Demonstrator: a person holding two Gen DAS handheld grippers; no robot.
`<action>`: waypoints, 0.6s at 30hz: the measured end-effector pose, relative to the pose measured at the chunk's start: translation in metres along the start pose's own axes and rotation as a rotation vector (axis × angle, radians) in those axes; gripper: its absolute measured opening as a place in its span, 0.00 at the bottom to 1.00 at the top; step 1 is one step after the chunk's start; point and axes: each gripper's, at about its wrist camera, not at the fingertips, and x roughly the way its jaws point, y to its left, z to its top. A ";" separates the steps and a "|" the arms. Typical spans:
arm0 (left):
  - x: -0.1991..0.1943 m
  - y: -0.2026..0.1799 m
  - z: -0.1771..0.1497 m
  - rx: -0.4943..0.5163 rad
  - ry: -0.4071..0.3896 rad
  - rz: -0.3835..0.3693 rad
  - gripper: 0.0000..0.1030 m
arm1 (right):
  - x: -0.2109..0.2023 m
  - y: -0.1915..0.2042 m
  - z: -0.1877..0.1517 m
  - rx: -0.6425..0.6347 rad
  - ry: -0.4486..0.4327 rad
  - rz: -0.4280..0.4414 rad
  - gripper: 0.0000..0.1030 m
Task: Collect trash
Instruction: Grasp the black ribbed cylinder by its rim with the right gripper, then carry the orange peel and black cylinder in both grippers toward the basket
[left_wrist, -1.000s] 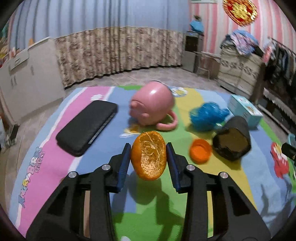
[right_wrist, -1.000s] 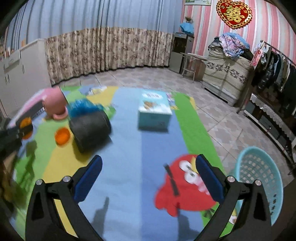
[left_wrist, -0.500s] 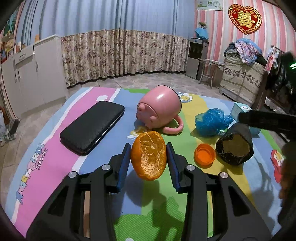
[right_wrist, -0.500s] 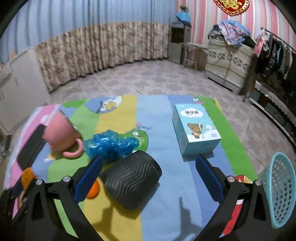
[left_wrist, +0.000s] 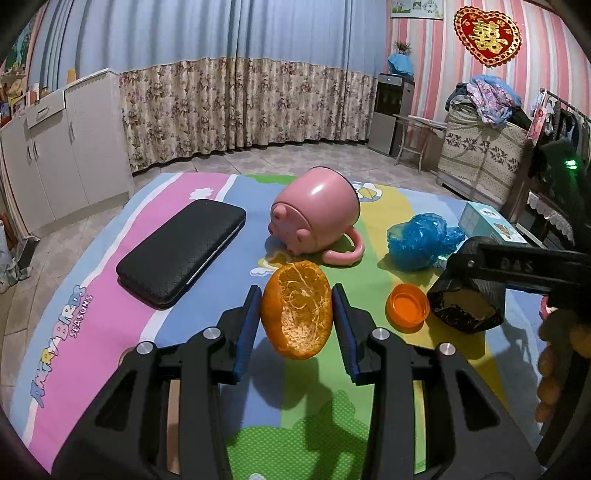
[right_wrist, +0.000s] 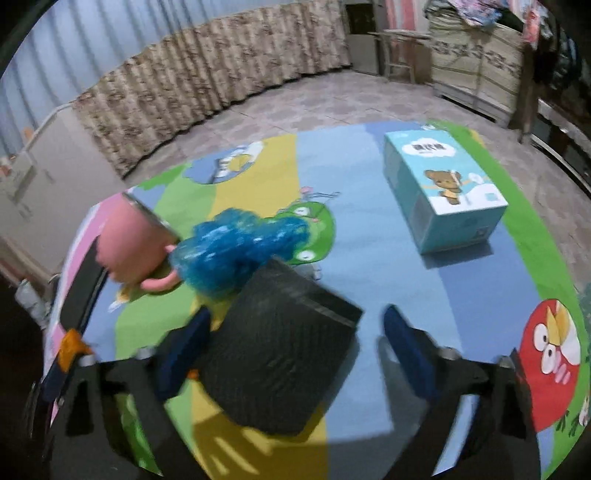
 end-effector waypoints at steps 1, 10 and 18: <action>0.000 0.000 0.000 0.000 0.002 -0.001 0.37 | -0.003 0.002 -0.002 -0.013 -0.005 0.004 0.76; 0.003 -0.001 0.000 -0.015 0.011 0.000 0.36 | -0.053 -0.028 -0.015 -0.041 -0.136 0.013 0.66; -0.021 -0.029 0.001 0.022 -0.006 -0.028 0.36 | -0.124 -0.093 -0.023 -0.047 -0.256 -0.041 0.65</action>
